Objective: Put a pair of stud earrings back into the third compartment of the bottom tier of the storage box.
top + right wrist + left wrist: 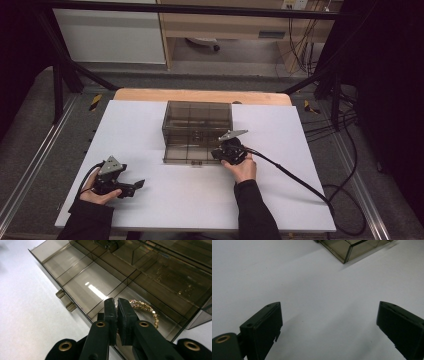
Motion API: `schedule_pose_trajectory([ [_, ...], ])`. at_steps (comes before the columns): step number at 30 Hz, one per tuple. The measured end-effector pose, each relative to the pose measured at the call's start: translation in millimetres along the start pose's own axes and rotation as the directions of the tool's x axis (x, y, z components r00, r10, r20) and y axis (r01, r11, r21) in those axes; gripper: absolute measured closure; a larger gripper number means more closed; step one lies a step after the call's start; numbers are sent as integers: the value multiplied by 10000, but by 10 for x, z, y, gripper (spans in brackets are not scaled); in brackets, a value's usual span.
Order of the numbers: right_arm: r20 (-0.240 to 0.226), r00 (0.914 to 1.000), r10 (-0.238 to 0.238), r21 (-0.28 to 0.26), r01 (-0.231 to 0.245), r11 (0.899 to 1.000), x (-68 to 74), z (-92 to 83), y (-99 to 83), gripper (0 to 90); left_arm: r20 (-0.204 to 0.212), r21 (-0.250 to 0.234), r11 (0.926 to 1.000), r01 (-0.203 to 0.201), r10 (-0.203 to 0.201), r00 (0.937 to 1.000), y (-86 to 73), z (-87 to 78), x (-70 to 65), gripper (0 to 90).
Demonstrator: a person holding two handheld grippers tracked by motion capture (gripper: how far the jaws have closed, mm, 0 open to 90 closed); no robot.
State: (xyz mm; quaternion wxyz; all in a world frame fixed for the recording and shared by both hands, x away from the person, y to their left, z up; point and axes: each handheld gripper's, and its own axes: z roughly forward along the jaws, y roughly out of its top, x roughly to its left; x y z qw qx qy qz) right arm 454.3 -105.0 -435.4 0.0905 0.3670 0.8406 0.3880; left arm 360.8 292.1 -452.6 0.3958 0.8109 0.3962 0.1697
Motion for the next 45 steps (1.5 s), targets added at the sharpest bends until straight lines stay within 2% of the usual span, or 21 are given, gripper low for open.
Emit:
schedule_pose_trajectory([
  [10,48,9999,125,148,-126,9998,-9,38,-15,857,9,15,10000,1,-1,10000,-1,1,1,64],
  [15,103,9999,129,-92,-128,9999,-7,1,1,839,18,11,10000,1,-1,10000,-1,1,-1,64],
  [20,90,10000,30,-449,-26,9990,12,-92,35,779,13,11,10000,2,-2,10000,-1,0,0,65],
  [26,206,9998,-71,-748,86,9972,47,-251,72,590,17,8,10000,6,-6,10000,0,1,-1,64],
  [32,200,9997,136,-977,-116,9951,70,-404,62,407,29,1,10000,3,-3,10000,1,1,-1,64],
  [45,165,9989,445,-1311,-420,9905,-8,-626,-129,143,61,20,10000,26,-26,10000,0,5,-3,64],
])
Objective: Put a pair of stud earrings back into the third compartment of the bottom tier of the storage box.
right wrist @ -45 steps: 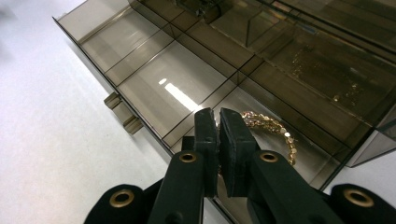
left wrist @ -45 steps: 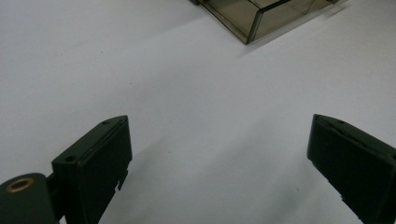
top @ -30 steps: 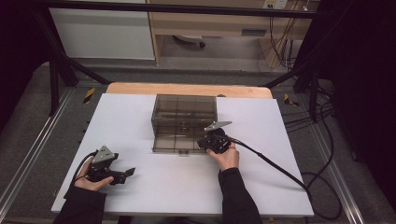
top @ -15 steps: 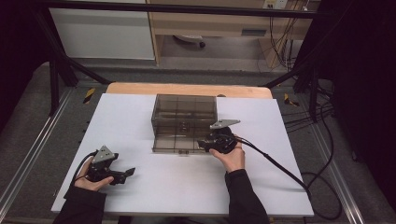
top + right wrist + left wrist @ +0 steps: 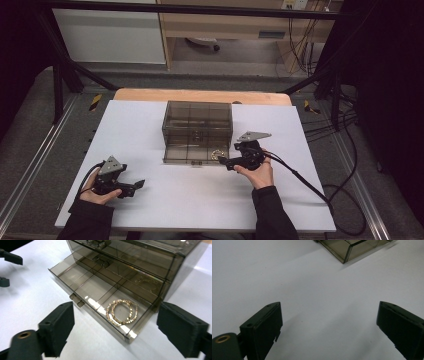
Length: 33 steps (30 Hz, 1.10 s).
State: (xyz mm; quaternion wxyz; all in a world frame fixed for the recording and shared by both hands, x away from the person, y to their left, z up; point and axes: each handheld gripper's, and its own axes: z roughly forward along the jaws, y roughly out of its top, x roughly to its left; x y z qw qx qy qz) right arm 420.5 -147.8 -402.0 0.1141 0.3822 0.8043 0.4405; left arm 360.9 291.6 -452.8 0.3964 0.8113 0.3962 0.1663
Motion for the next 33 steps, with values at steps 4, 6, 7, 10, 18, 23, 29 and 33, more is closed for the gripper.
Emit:
schedule_pose_trajectory([
  [4,-85,9996,286,-57,-286,9996,-53,-79,-74,103,-5,0,10000,-12,12,10000,1,0,-2,64],
  [6,-147,9993,346,12,-345,9994,-89,-109,-118,81,-11,11,10000,-18,18,10000,1,2,-3,64],
  [7,-145,9991,390,74,-389,9992,-102,-128,-139,71,-17,18,10000,-17,17,10000,1,3,-4,64],
  [10,-82,9990,432,7,-432,9991,-139,-180,-202,54,-25,15,10000,-19,19,10000,1,2,-4,64],
  [18,-14,9985,540,-70,-540,9985,-219,-325,-342,11,-18,12,10000,-11,11,10000,1,2,-5,64],
  [23,-116,9979,640,-142,-642,9978,-293,-402,-467,7,-15,27,10000,-19,19,10000,1,4,-9,64],
  [29,-137,9970,766,-102,-767,9970,-364,-461,-590,7,-5,15,10000,-28,28,10000,3,2,-7,64],
  [33,-134,9973,716,-152,-718,9973,-396,-504,-655,7,17,30,10000,-39,39,10000,1,8,-12,64],
])
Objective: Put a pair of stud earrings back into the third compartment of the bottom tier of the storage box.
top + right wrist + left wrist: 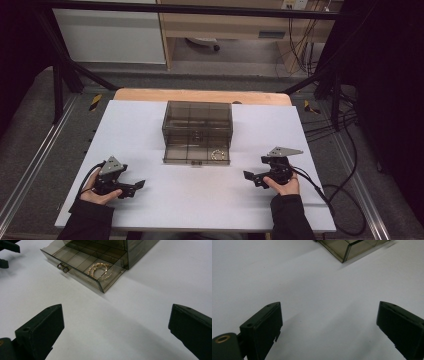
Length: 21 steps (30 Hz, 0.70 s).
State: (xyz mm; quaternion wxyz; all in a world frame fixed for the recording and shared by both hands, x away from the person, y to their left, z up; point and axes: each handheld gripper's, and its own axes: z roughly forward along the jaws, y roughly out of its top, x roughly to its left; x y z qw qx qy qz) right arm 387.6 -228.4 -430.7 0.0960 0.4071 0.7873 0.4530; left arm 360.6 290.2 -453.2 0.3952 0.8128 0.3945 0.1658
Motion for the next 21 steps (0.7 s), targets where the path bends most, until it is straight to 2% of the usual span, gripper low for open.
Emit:
schedule_pose_trajectory([
  [6,-36,9998,176,-54,-176,9998,-53,-59,-91,7,25,14,10000,-53,53,10000,3,1,-9,64],
  [21,-38,9999,157,75,-157,9998,-146,-140,-253,7,137,94,9998,-182,180,9997,13,20,-57,64],
])
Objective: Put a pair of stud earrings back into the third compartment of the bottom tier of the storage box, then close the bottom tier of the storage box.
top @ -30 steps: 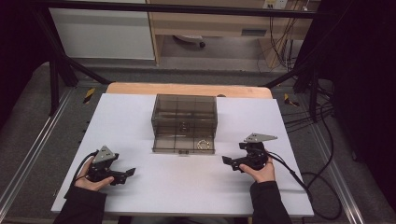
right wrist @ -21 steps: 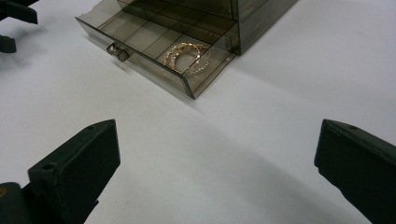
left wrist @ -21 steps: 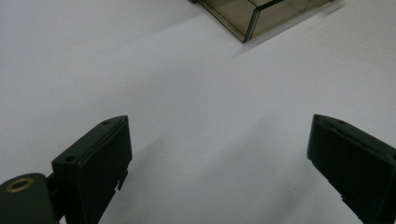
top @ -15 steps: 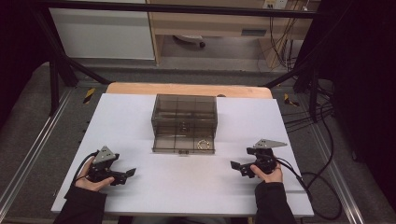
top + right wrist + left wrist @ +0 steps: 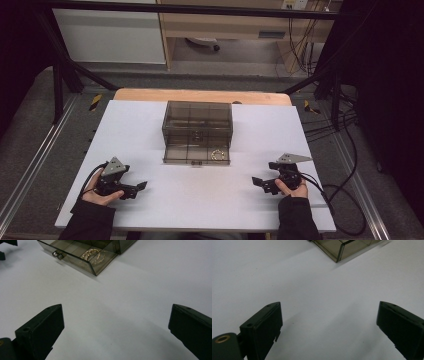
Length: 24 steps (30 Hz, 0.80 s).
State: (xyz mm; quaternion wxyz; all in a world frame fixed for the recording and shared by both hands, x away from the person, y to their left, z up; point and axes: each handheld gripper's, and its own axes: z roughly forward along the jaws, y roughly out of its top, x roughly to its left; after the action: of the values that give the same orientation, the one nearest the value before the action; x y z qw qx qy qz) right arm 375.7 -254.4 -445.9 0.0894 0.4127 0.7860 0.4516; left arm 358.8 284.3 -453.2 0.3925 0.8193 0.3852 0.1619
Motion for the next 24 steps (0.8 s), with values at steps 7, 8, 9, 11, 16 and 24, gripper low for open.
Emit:
schedule_pose_trajectory([
  [7,-21,10000,-81,-69,81,9999,-22,-32,-45,7,41,-42,10000,-24,24,10000,9,0,-12,64],
  [8,-28,9999,-107,-83,107,9999,-24,-38,-48,7,55,-29,10000,-36,36,10000,10,1,-14,64],
  [9,-13,10000,-86,-76,86,9999,-22,-46,-52,7,53,-23,10000,-40,40,10000,10,3,-17,64],
  [11,-7,9999,-119,-116,119,9999,-25,-54,-65,7,57,-18,10000,-77,77,10000,16,7,-25,64],
  [16,7,10000,-92,-36,92,10000,-29,-78,-101,7,88,2,9999,-141,141,9999,34,12,-53,65],
  [24,-16,9999,-139,-11,139,9999,-36,-81,-114,7,213,145,9997,-189,186,9996,82,51,-105,75],
])
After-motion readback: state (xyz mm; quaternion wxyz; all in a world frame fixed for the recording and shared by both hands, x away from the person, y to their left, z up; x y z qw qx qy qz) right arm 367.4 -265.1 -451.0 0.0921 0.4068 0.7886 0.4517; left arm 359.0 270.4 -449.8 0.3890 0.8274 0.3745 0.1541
